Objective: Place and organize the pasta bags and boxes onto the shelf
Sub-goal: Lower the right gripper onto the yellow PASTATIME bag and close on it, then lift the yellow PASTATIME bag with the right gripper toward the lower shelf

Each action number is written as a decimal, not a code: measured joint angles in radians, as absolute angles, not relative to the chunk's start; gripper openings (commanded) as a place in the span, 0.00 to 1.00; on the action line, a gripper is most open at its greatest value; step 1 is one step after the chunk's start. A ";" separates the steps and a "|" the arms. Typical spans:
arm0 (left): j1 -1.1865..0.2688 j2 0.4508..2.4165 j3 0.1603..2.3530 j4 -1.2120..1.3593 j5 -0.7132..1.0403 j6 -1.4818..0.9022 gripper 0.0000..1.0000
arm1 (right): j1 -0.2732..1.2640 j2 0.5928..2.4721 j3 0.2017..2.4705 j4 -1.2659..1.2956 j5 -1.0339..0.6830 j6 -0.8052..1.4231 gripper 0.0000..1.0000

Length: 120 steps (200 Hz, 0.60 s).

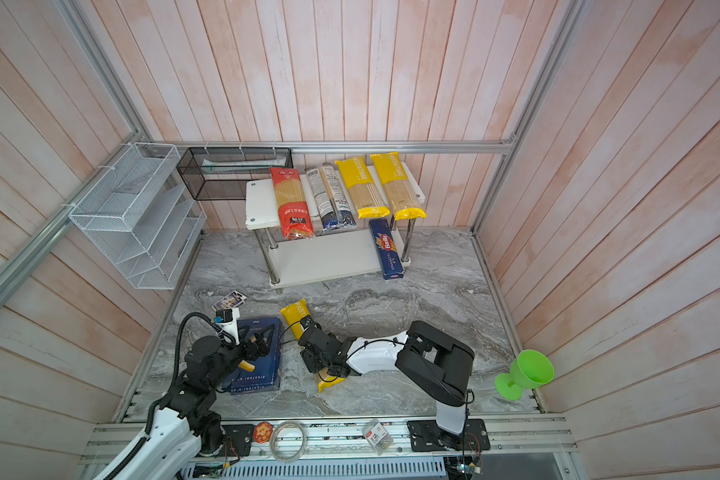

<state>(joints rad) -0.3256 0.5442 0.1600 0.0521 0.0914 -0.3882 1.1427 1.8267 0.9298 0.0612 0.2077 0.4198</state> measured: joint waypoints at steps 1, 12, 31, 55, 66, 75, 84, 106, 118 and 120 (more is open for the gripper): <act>-0.326 0.544 0.160 0.052 0.092 -0.389 1.00 | 1.143 1.827 0.929 0.061 0.208 0.420 0.63; -0.326 0.544 0.160 0.053 0.094 -0.388 1.00 | 1.143 1.827 0.926 0.068 0.208 0.423 0.61; -0.326 0.544 0.160 0.053 0.097 -0.386 1.00 | 1.142 1.821 0.911 0.091 0.208 0.429 0.55; -0.326 0.544 0.160 0.053 0.097 -0.386 1.00 | 1.141 1.815 0.900 0.107 0.206 0.446 0.49; -0.326 0.545 0.160 0.053 0.097 -0.386 1.00 | 1.141 1.811 0.896 0.109 0.205 0.448 0.44; -0.326 0.546 0.160 0.053 0.097 -0.386 1.00 | 1.140 1.808 0.894 0.109 0.206 0.456 0.41; -0.326 0.548 0.160 0.053 0.097 -0.386 1.00 | 1.140 1.804 0.894 0.107 0.205 0.456 0.38; -0.326 0.551 0.160 0.053 0.097 -0.386 1.00 | 1.140 1.788 0.884 0.105 0.205 0.461 0.33; -0.326 0.554 0.160 0.054 0.097 -0.386 1.00 | 1.140 1.777 0.881 0.099 0.204 0.465 0.30; -0.326 0.554 0.160 0.054 0.097 -0.386 1.00 | 1.140 1.776 0.881 0.097 0.204 0.466 0.30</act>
<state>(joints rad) -0.3256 0.5541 0.1600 0.0540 0.0971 -0.3862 1.1400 1.7760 0.8810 0.0967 0.2043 0.4656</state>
